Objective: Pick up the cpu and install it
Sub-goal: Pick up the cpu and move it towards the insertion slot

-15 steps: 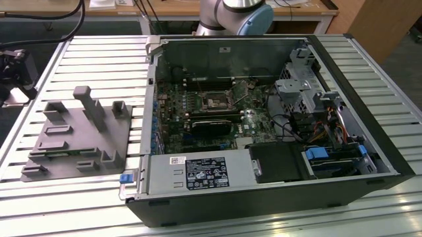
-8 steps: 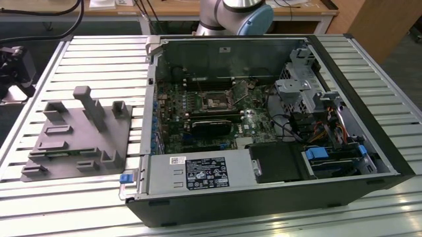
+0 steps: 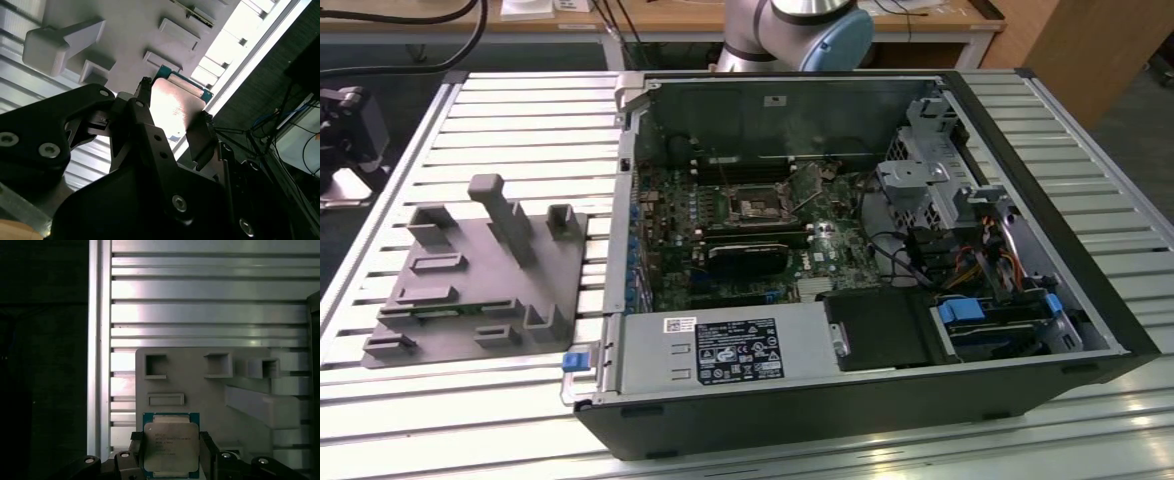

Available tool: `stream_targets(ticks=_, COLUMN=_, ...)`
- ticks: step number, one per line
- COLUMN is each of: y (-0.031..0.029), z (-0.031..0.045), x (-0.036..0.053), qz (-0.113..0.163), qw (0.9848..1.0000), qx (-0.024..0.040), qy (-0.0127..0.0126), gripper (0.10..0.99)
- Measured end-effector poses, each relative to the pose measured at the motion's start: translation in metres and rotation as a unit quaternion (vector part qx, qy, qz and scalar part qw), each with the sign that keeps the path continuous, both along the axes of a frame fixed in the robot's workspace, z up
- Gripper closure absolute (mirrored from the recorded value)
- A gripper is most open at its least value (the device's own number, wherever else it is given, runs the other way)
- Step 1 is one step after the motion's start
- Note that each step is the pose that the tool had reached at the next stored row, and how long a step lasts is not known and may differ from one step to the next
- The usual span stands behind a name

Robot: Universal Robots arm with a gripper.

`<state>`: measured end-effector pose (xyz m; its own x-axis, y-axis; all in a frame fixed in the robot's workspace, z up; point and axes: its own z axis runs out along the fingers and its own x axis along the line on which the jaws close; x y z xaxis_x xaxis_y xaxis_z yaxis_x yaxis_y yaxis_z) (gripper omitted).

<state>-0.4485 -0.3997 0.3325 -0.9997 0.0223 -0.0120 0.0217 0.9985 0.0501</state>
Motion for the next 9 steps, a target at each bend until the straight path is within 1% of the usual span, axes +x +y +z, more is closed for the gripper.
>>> stream_targets(ticks=9, y=0.0004, z=0.0083, x=0.0000, qz=0.000, qw=1.0000, qx=0.0000, qy=0.0000, gripper=0.553)
